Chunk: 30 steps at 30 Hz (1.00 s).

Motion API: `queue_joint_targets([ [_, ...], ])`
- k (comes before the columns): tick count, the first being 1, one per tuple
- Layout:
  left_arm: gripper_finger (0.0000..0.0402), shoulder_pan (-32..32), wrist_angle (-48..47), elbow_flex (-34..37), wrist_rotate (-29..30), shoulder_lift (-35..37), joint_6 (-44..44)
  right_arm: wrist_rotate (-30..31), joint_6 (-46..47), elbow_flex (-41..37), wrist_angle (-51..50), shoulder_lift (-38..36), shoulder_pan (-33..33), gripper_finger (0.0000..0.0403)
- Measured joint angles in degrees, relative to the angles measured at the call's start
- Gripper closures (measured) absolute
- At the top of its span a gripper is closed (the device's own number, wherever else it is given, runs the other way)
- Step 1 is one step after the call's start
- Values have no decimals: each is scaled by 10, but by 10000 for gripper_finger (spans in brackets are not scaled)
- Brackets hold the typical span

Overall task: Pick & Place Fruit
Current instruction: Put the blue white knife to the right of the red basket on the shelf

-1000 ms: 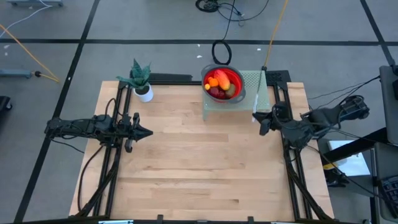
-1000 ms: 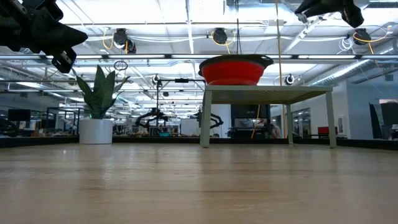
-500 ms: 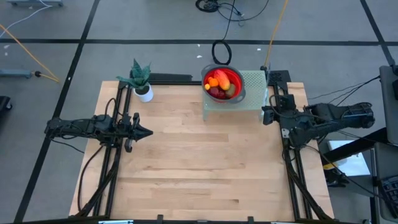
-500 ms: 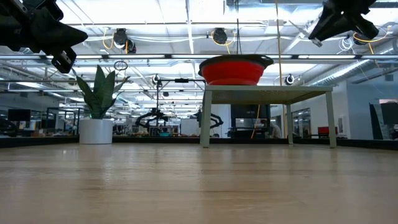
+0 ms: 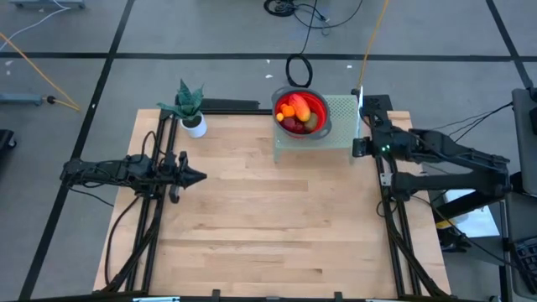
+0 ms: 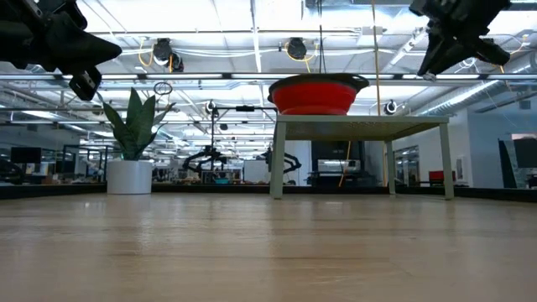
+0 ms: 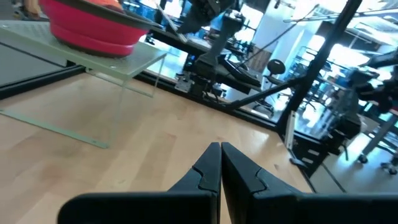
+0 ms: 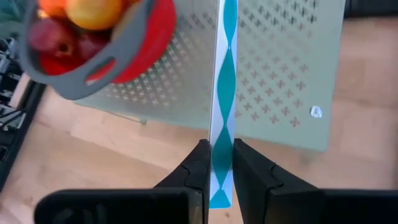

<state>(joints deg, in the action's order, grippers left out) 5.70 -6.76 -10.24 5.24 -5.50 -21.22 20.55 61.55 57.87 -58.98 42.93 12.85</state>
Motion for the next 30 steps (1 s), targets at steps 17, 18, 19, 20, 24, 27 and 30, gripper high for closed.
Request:
queue_joint_targets([
  [17,392,0,5,0,13,0,-1,-259,-97,1,21,84,220,365],
  [18,392,0,6,0,13,0,-1,-267,-102,3,20,89,228,365],
  [19,392,0,6,0,13,0,-1,-273,-105,8,20,95,235,365],
  [20,392,0,6,0,13,0,-1,-282,-109,14,21,100,242,365],
  [24,392,0,6,0,13,0,-1,-297,-123,48,13,123,264,365],
  [27,392,0,6,0,13,0,-1,-298,-132,77,-7,144,276,365],
  [30,392,0,6,0,13,0,-1,-298,-146,100,-33,169,284,365],
])
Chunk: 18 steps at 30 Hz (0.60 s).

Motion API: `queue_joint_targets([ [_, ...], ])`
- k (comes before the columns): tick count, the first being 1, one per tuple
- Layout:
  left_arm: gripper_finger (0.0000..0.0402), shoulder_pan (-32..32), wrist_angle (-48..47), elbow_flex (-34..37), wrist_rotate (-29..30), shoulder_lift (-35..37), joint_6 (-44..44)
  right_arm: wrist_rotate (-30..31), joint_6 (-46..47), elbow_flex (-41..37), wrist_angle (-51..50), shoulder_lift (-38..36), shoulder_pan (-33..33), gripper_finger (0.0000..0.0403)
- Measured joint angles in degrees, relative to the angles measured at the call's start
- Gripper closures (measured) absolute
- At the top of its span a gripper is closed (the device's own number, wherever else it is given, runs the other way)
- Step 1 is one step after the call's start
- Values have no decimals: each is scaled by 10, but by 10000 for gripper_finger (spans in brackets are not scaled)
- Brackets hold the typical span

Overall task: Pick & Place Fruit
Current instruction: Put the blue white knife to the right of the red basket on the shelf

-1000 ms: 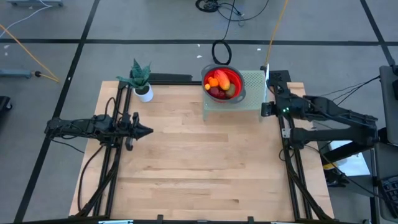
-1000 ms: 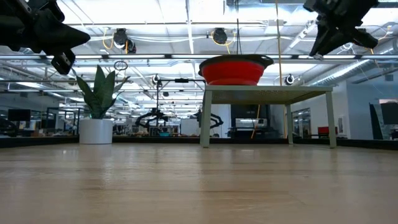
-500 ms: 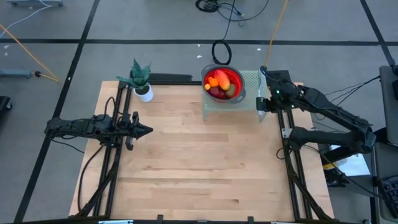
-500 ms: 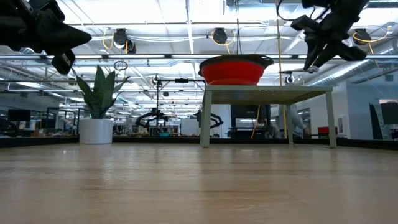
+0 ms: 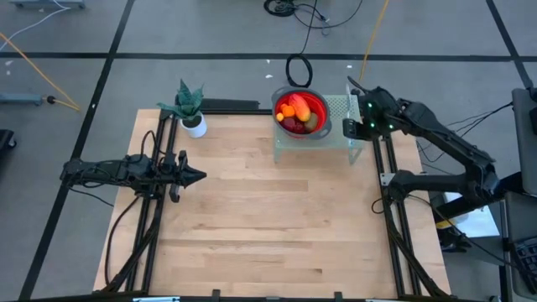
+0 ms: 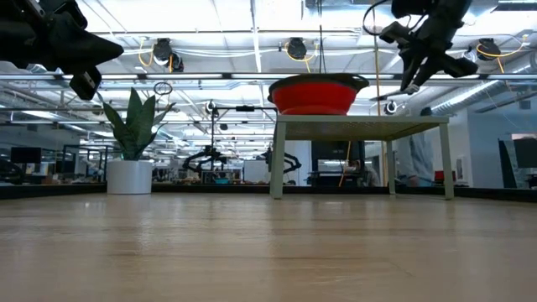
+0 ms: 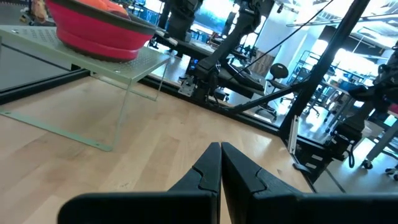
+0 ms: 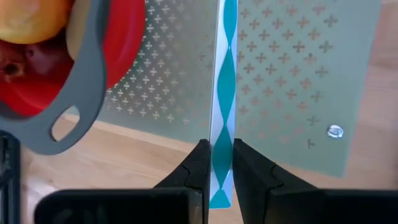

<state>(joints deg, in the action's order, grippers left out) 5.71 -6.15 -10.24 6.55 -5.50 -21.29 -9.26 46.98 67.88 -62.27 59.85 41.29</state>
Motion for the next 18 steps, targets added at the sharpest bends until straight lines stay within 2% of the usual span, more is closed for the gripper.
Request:
queue_joint_targets([
  [10,392,0,0,0,0,0,0,0,-27,43,-34,75,22,365],
  [18,392,0,0,0,0,0,0,0,-29,48,-53,112,23,364],
])
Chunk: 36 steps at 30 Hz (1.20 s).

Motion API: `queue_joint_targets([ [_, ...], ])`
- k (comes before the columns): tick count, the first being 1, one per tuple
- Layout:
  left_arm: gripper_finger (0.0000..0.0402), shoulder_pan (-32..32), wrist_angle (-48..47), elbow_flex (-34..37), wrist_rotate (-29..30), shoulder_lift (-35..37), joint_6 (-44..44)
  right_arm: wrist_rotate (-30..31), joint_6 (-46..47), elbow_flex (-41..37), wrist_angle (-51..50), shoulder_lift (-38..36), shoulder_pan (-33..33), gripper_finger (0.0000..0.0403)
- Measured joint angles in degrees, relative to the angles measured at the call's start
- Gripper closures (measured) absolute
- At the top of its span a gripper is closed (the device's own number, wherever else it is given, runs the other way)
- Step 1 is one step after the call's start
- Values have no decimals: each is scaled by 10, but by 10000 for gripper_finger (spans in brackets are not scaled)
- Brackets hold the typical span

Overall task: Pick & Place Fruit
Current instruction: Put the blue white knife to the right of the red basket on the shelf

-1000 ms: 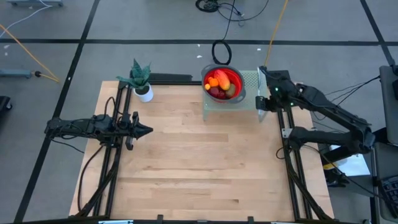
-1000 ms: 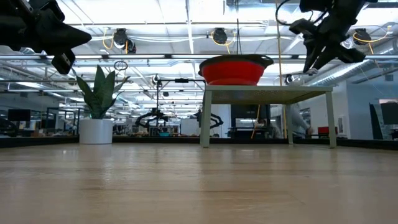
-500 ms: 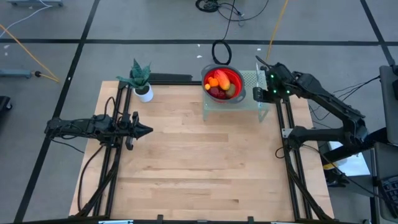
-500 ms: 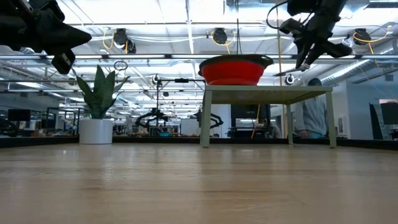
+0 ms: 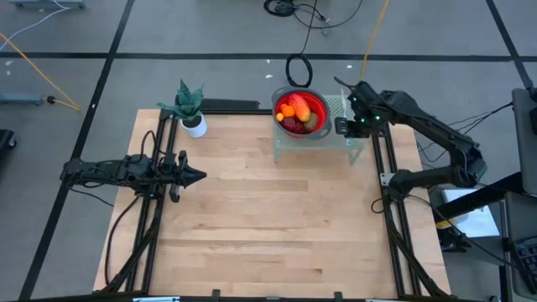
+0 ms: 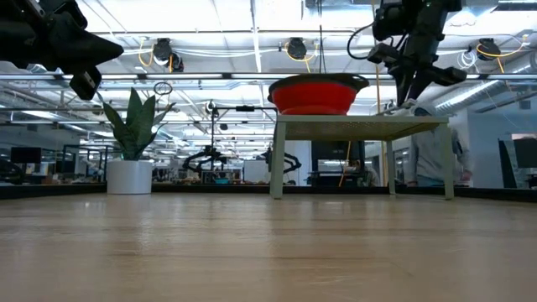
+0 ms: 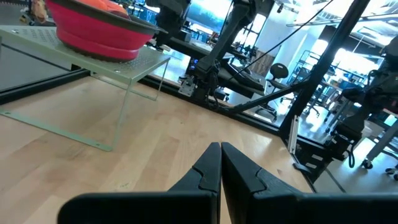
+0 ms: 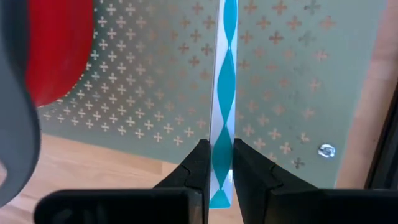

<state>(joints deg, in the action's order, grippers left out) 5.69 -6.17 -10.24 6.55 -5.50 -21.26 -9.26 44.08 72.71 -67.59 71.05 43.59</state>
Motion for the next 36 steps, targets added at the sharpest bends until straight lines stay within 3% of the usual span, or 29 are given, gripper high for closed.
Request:
queue_joint_targets([
  [36,392,0,1,0,-5,0,0,1,7,0,-8,40,10,364],
])
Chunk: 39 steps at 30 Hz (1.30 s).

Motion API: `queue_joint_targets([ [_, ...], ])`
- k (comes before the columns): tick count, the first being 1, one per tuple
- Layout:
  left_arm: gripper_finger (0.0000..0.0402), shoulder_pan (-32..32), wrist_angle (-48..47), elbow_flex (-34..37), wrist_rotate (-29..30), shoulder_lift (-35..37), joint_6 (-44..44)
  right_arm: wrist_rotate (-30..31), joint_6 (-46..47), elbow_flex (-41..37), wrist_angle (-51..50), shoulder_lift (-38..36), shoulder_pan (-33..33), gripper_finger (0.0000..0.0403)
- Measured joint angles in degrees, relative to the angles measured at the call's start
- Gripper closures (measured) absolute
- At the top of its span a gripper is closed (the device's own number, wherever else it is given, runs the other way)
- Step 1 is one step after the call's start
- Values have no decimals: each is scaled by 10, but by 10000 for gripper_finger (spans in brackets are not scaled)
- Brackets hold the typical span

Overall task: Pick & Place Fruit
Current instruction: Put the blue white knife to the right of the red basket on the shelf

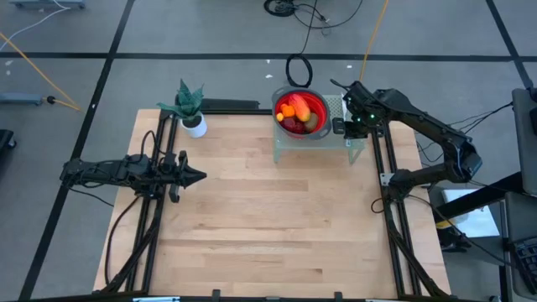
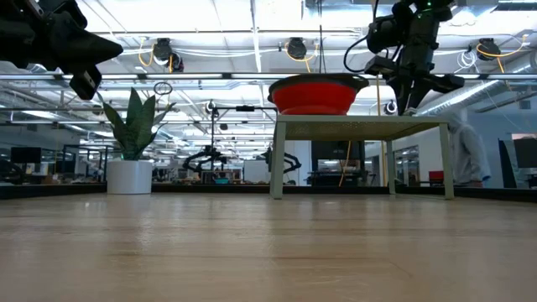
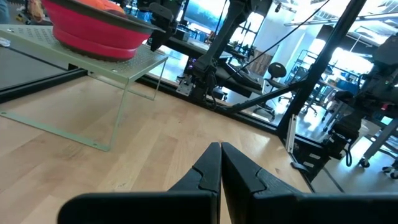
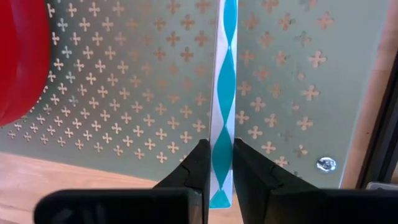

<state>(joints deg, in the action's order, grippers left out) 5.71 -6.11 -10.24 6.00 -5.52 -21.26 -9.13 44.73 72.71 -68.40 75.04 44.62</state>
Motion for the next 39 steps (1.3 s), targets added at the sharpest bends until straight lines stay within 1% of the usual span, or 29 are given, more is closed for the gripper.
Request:
queue_joint_targets([
  [19,392,0,4,0,0,0,0,0,-5,0,4,0,0,364],
  [26,392,0,4,0,0,0,0,1,-5,0,4,0,0,352],
  [39,392,0,4,0,-1,0,0,1,-1,0,11,0,0,347],
])
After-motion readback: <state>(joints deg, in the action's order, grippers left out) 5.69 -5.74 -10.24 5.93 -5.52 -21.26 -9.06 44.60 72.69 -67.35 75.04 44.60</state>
